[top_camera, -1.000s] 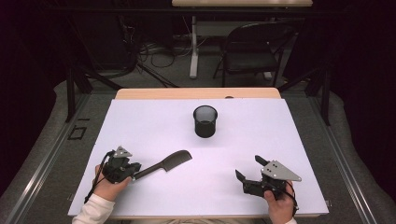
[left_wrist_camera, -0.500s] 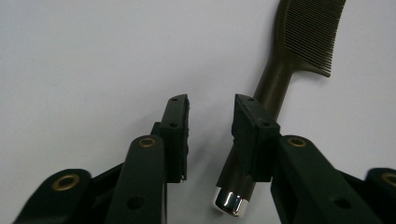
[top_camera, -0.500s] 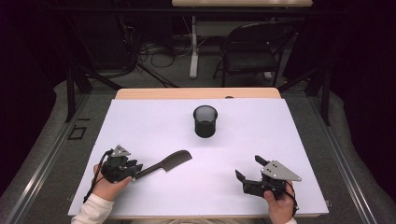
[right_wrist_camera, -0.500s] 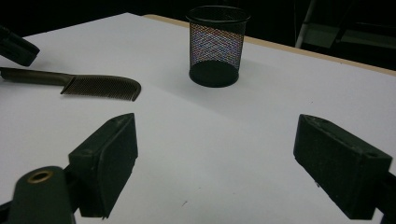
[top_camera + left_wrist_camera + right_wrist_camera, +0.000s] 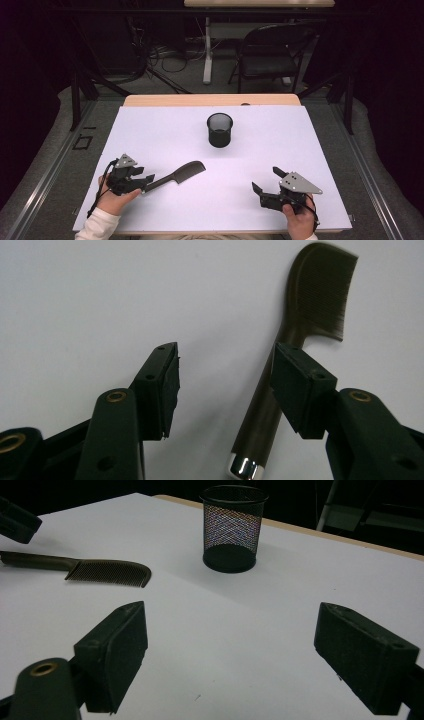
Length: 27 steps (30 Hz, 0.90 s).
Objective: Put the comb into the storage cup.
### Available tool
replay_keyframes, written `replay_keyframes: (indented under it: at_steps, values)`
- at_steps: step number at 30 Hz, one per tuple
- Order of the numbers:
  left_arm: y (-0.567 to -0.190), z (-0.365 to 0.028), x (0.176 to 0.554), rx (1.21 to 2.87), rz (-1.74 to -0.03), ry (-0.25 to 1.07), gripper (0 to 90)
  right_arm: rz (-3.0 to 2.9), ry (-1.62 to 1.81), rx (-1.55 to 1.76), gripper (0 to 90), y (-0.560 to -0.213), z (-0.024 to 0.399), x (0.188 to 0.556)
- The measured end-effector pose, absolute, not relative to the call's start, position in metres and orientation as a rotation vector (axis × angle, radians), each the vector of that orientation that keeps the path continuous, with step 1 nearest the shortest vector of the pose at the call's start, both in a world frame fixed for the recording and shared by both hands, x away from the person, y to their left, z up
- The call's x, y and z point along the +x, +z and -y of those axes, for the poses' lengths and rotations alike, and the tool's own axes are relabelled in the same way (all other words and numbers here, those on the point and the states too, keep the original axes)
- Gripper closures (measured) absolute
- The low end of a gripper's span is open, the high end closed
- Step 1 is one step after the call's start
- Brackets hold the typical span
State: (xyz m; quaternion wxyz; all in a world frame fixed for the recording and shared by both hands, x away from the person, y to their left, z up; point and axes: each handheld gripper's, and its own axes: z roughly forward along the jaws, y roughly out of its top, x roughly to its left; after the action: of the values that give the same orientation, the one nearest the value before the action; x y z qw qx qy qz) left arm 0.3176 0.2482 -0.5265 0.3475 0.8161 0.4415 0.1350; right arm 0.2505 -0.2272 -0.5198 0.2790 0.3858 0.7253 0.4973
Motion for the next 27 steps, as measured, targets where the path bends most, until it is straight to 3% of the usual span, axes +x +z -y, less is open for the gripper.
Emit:
replay_keyframes:
  at_steps: [9, 24, 27]
  values:
    - [-0.517, -0.251, 0.315, 2.094, -1.142, 0.332, 44.1, -1.948, 1.334, 1.035, 13.7, -0.52, 0.227, 0.251]
    - [-0.508, -0.245, 0.319, 2.147, -1.095, 0.296, 10.1, -1.959, 1.33, 1.036, 13.7, -0.521, 0.226, 0.251]
    - [-0.507, -0.242, 0.321, 2.151, -1.084, 0.287, 7.7, -1.959, 1.33, 1.037, 13.7, -0.521, 0.226, 0.252]
